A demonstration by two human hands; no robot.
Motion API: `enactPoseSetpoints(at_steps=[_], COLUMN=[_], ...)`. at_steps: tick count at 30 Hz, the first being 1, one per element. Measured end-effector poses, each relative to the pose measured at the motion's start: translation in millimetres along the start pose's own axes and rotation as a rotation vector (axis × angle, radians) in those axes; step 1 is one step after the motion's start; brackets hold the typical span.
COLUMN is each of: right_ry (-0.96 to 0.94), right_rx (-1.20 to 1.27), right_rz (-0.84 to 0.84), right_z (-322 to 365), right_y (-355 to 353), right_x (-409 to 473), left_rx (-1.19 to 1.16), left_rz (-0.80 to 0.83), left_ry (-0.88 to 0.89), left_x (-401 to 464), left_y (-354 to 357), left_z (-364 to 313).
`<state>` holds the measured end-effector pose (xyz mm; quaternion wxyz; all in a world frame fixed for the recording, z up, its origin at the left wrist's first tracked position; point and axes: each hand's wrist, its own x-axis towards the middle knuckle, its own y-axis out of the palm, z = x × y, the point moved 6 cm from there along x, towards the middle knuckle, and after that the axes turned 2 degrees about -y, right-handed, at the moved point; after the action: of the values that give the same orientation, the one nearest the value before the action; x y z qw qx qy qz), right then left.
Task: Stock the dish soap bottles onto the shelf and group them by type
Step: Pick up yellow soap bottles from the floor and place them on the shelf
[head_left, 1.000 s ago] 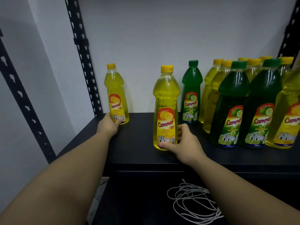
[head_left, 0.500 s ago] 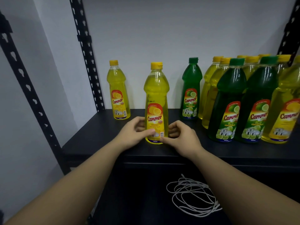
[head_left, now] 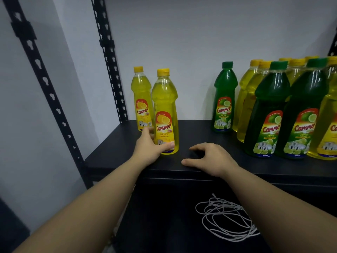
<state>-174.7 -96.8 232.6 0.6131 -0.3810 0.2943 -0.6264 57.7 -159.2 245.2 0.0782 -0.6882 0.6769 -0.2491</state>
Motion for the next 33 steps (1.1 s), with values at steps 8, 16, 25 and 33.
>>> enactPoseSetpoints(at_steps=[8,16,25,33], right_ry=[-0.008,-0.016,-0.021,-0.016], right_rx=[-0.015,-0.006,-0.005,-0.006], right_rz=[0.019,0.023,0.032,0.026], right_z=[4.8,6.3,6.9,3.9], right_y=[-0.6,-1.5,-2.1,-0.3], right_x=[-4.1,-4.9,-5.2,-2.3], left_rx=[0.107,0.139,0.130,0.105], left_rz=[-0.251,-0.374,-0.362,-0.329], left_ry=[-0.131,-0.194,-0.198,-0.177], left_x=[18.8,43.9,54.7,53.5], left_y=[-39.3,-55.1,-51.9,-50.1], left_z=[18.4,37.1,38.8,39.3])
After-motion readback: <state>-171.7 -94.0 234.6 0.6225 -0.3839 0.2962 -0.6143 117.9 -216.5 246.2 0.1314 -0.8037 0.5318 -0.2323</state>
